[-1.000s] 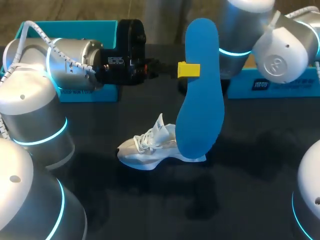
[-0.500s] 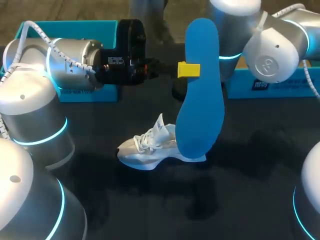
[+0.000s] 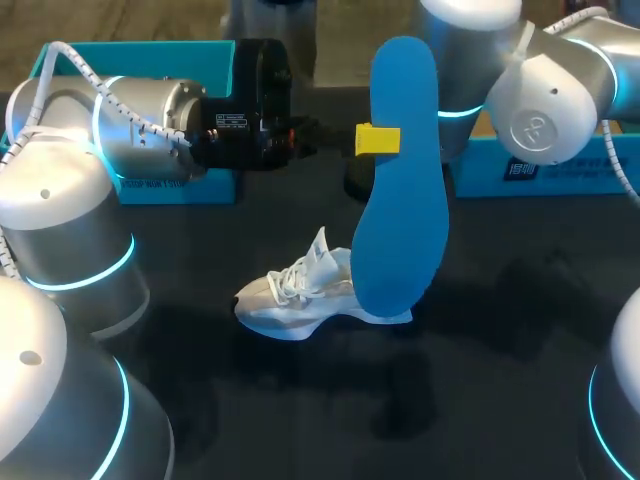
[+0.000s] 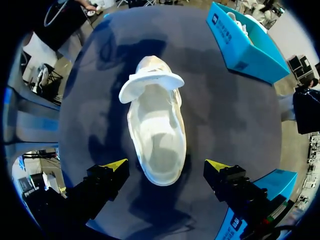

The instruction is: Take the shoe out of the shoebox, open the shoe tongue, remove and reinsert the insole, then place the shoe into the shoebox

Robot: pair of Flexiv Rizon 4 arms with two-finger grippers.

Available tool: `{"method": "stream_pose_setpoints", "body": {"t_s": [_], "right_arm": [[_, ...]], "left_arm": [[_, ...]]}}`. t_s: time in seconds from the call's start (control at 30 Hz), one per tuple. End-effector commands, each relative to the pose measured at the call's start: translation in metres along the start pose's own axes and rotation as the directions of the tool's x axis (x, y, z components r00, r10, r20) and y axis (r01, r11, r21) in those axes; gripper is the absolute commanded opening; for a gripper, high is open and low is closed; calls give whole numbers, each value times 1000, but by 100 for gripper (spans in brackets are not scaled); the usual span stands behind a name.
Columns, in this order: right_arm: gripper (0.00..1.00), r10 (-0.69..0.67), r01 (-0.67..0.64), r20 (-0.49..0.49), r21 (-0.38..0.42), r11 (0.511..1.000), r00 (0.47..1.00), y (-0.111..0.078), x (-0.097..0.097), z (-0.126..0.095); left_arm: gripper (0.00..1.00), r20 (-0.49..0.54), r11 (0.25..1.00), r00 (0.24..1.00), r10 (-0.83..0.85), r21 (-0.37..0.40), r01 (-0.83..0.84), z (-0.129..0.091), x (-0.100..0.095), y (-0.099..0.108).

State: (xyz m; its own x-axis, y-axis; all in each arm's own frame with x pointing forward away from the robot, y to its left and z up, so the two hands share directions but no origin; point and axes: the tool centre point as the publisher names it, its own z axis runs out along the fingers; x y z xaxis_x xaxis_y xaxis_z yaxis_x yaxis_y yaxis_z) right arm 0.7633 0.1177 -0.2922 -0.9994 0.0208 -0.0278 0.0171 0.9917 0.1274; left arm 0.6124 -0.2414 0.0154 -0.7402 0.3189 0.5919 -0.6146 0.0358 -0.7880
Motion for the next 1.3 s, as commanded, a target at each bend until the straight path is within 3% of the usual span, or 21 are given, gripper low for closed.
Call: {"method": "stream_pose_setpoints", "body": {"t_s": [0.03, 0.93, 1.3], "right_arm": [[100, 0, 0, 0, 2, 1000, 1000, 1, 0, 1], [100, 6, -6, 3, -2, 1000, 1000, 1, 0, 1], [100, 30, -30, 14, 7, 1000, 999, 18, -5, 8]], "left_arm": [[0, 0, 1000, 1000, 1, 3, -1, 1, 0, 1], [0, 0, 1000, 1000, 1, 3, -1, 1, 0, 1], [0, 0, 1000, 1000, 1, 3, -1, 1, 0, 1]]}}
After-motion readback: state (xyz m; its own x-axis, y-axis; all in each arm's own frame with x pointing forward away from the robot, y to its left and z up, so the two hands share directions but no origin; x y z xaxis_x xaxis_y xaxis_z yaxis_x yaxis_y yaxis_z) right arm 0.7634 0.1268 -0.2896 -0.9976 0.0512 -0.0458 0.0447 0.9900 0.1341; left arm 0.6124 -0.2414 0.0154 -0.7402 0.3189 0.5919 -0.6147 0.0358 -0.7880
